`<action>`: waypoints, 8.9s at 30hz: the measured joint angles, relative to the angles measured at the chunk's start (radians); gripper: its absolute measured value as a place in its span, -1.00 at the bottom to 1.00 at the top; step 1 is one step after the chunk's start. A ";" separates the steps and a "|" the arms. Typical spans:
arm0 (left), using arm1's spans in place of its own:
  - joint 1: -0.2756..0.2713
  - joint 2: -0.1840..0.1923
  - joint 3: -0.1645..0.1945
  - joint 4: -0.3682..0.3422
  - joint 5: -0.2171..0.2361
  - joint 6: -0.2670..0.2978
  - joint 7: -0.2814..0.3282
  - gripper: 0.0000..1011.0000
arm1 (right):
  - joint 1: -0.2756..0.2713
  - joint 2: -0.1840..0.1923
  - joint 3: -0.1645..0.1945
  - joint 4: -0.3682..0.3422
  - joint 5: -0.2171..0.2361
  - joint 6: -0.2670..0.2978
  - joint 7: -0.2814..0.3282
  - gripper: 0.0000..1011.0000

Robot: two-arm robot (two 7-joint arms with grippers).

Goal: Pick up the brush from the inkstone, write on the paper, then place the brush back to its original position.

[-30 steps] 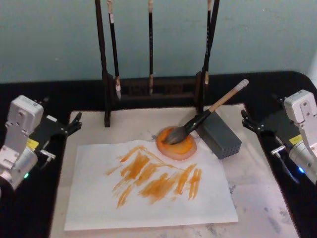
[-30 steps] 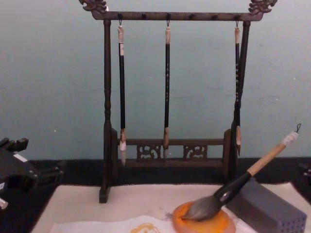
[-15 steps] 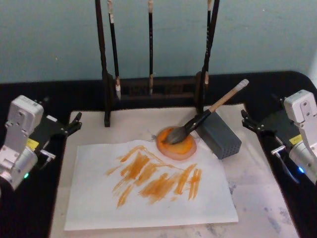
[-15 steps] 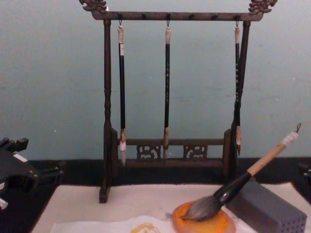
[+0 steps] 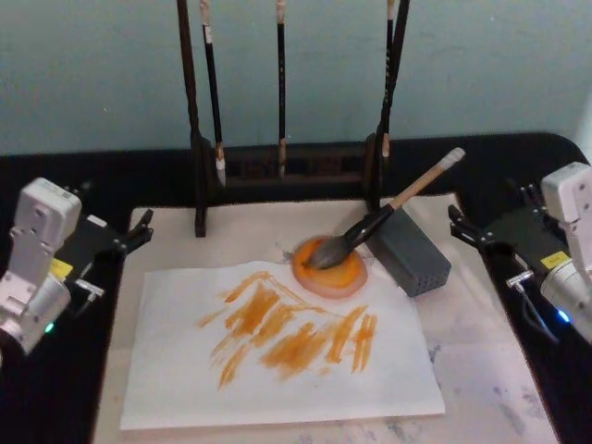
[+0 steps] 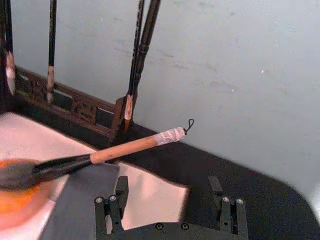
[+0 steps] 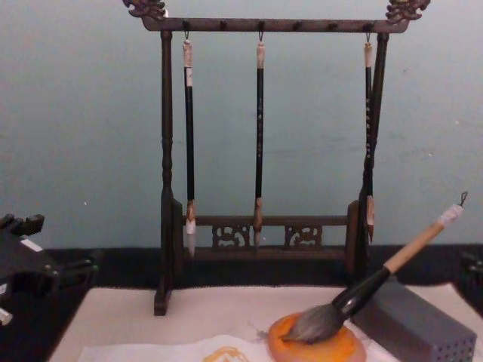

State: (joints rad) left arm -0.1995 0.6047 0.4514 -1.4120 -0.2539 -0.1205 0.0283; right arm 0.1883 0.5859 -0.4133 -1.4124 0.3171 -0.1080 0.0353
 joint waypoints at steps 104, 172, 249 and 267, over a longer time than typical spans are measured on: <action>0.000 0.000 0.000 0.000 0.000 0.000 0.000 0.98 | 0.192 -0.314 0.184 0.308 0.910 0.409 0.229 0.18; 0.000 0.000 0.000 0.000 0.000 0.000 0.000 0.98 | 0.209 -0.183 -0.084 0.013 0.554 0.218 0.285 -0.69; 0.000 0.000 0.000 0.000 0.000 0.000 0.000 0.98 | 0.227 -0.309 -0.197 0.051 0.203 0.151 0.495 -0.69; 0.000 0.000 0.000 0.000 0.000 0.000 0.000 0.98 | 0.225 -0.326 -0.175 0.062 0.144 0.115 0.466 -0.69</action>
State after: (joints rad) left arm -0.1995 0.6047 0.4514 -1.4120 -0.2539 -0.1205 0.0283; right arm 0.4132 0.2604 -0.5888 -1.3499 0.4611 0.0067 0.5013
